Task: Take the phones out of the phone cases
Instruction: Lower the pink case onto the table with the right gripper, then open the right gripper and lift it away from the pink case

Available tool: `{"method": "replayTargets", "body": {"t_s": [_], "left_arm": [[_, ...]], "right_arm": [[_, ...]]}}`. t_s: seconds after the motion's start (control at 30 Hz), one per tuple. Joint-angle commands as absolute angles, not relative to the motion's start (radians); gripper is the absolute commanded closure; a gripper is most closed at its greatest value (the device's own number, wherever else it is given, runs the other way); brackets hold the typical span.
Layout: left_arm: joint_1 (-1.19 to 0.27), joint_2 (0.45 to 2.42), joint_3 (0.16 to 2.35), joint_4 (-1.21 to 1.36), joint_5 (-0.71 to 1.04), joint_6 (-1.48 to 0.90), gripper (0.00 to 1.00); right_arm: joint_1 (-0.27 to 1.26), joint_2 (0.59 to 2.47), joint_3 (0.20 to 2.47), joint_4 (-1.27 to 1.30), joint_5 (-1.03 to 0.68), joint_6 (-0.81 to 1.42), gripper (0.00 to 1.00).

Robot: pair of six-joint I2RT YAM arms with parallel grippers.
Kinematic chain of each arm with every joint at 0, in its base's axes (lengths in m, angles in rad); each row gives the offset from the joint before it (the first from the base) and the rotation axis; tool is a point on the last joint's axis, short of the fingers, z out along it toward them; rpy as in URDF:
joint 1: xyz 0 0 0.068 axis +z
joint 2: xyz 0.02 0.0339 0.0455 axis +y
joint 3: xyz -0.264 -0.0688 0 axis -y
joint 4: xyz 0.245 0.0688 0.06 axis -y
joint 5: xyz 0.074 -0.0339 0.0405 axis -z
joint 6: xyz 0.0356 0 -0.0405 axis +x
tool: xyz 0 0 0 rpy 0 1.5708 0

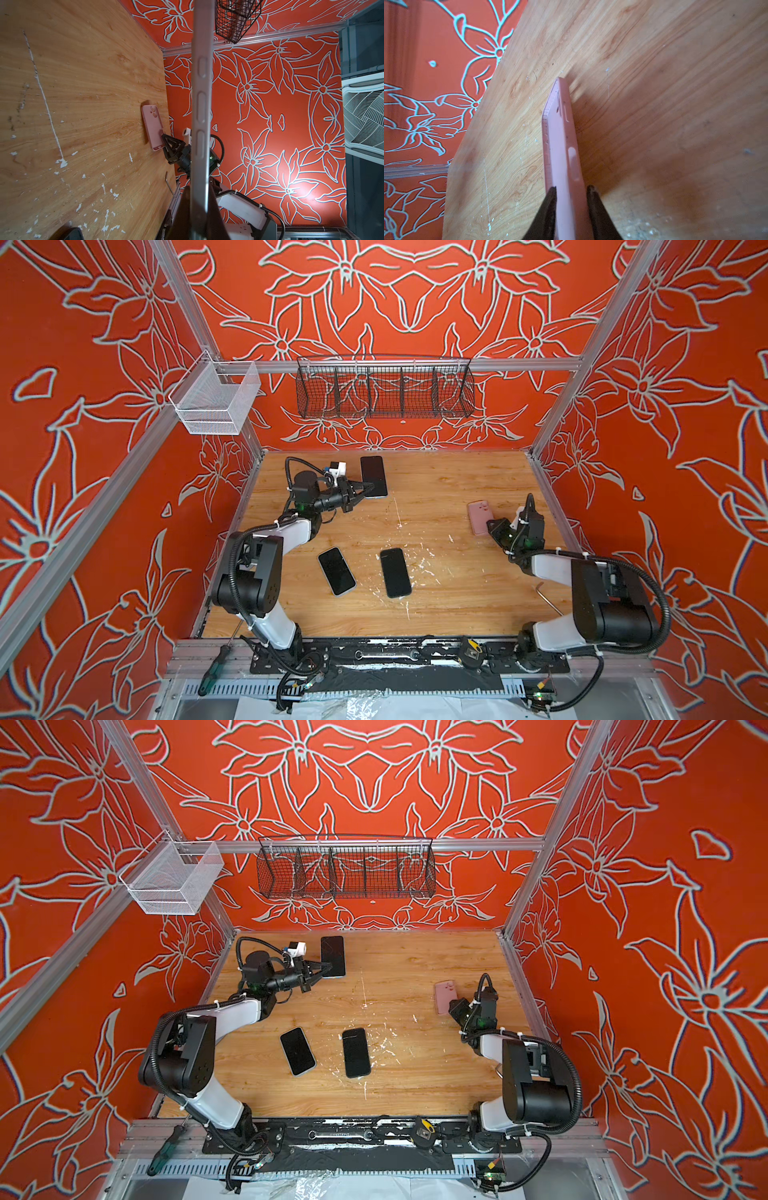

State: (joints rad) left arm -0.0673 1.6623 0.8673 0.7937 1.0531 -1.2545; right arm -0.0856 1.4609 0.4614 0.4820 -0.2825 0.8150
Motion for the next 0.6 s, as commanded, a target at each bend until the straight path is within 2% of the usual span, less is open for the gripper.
{"method": "replayTargets", "body": {"t_s": [0.0,0.57], "left_arm": [[-0.059,1.688,0.876,0.884,1.088,-1.246,1.0],[-0.055,1.698,0.873,0.897,1.09,-1.262,1.0]], "right_arm": [[-0.092,1.476,0.503,0.46,-0.236,0.801,0.67],[-0.096,1.443,0.538,0.321,-0.138,0.785,0.48]]}}
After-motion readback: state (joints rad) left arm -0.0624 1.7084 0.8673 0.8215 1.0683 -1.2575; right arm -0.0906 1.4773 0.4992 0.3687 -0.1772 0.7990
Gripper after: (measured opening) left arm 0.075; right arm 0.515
